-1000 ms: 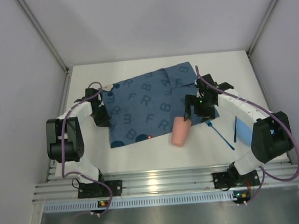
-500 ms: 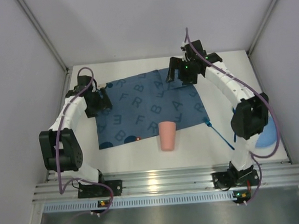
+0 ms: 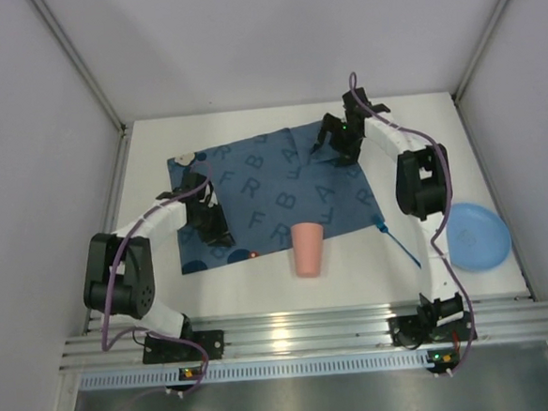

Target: Set the dinner table for one person

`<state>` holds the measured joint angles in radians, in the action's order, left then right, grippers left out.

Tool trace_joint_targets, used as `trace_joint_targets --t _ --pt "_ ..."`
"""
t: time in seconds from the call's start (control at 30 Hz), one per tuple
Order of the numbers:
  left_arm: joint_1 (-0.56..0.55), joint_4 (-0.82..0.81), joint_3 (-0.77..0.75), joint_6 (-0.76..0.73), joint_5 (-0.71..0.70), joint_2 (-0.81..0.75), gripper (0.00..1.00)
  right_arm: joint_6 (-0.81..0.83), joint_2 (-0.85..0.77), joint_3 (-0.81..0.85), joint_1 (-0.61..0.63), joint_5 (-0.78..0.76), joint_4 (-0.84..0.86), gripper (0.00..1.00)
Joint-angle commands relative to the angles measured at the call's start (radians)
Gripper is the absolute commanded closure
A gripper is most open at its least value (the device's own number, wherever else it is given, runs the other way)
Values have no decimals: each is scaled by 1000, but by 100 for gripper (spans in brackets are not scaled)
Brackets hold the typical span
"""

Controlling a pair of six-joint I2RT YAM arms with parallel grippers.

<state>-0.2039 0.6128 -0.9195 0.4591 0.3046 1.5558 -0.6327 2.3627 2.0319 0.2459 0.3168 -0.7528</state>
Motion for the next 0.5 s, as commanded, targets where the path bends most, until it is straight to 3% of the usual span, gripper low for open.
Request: trace_joint_targets --t 0.0,0.13,0.27,0.47 --pt "4 -61 7 0 24 27 79 -87 29 51 -3 47 118 6" --pt "3 -45 8 -19 -10 96 84 -149 66 51 -11 90 211 7" --pt "4 -35 16 -40 -27 167 100 -229 101 59 -14 102 288 7" --pt "4 2 -39 -77 -45 248 100 -402 127 54 -30 99 467 8"
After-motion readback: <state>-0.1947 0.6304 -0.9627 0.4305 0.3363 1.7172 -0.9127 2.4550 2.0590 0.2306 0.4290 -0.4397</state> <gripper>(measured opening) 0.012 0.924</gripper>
